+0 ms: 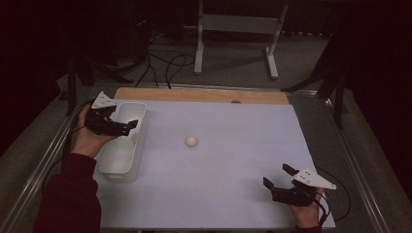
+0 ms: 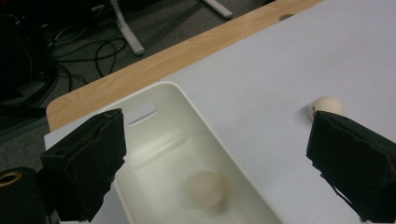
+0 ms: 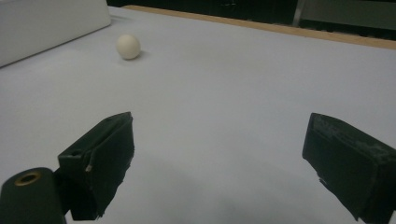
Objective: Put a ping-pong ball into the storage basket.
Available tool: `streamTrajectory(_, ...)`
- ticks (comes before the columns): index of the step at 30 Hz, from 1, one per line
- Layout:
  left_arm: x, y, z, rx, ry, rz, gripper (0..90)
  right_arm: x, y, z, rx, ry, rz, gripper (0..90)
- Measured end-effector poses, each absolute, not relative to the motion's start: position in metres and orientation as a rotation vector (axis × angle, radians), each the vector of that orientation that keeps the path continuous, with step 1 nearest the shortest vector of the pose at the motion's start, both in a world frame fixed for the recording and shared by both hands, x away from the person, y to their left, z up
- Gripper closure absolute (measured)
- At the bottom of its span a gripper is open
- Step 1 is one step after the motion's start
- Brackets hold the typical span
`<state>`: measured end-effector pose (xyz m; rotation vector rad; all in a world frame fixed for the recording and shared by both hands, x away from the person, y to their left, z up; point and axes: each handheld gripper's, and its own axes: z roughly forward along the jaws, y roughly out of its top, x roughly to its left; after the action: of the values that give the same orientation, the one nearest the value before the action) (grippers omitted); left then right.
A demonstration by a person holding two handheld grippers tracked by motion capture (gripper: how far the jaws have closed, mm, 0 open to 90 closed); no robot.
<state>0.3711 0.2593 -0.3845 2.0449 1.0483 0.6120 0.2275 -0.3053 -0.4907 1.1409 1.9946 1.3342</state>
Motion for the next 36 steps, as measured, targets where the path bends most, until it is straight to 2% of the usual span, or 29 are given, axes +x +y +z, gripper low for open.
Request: streamTrajectory(36, 0.375, 0.211, -0.376, 2.011, 0.94, 0.582, 3.5, 0.229, -0.306, -0.491, 1.14, 1.992, 1.335, 9.0)
